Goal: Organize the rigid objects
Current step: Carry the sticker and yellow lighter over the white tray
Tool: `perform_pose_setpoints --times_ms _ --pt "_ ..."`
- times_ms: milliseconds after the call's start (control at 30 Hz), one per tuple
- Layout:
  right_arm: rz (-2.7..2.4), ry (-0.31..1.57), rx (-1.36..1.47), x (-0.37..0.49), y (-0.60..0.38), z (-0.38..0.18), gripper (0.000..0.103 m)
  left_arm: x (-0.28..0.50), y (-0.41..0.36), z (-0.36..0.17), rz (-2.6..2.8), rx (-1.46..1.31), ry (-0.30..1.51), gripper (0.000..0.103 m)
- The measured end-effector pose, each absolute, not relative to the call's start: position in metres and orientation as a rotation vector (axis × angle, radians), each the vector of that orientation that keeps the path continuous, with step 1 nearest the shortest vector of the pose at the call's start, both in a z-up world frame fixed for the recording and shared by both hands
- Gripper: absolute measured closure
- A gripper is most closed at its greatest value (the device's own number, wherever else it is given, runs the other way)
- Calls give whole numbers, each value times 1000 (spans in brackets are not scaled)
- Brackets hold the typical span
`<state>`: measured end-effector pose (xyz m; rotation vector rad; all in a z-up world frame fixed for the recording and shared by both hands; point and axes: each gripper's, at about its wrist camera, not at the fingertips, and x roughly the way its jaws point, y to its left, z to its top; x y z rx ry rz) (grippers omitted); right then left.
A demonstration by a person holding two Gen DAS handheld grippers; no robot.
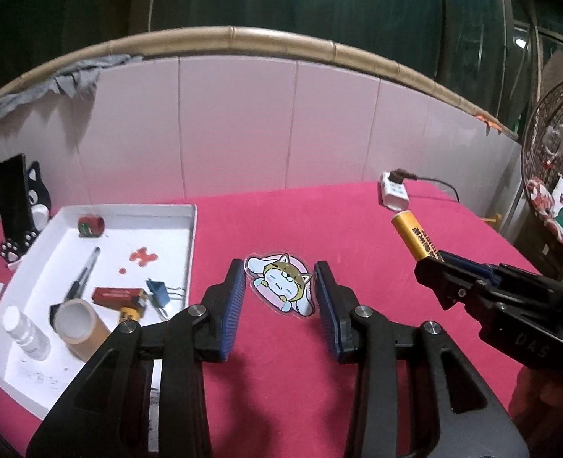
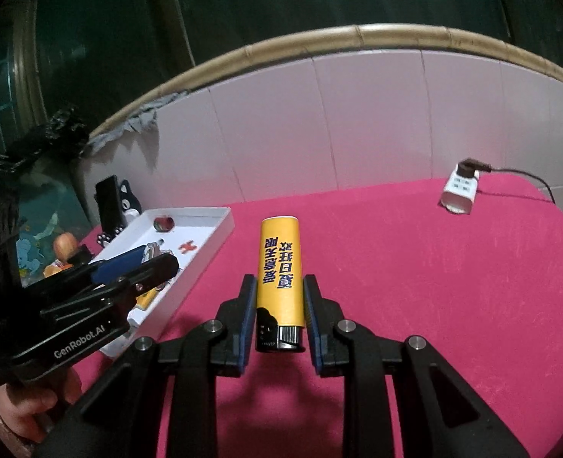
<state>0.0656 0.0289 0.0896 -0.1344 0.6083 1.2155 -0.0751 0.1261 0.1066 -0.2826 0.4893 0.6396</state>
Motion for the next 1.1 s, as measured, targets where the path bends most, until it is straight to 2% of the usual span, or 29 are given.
perform_pose_setpoints --times_ms 500,1100 --pt "1279 545 -120 41 27 116 80 -112 121 133 679 -281 417 67" --pt "1354 532 -162 7 50 128 80 -164 140 136 773 -336 365 67"
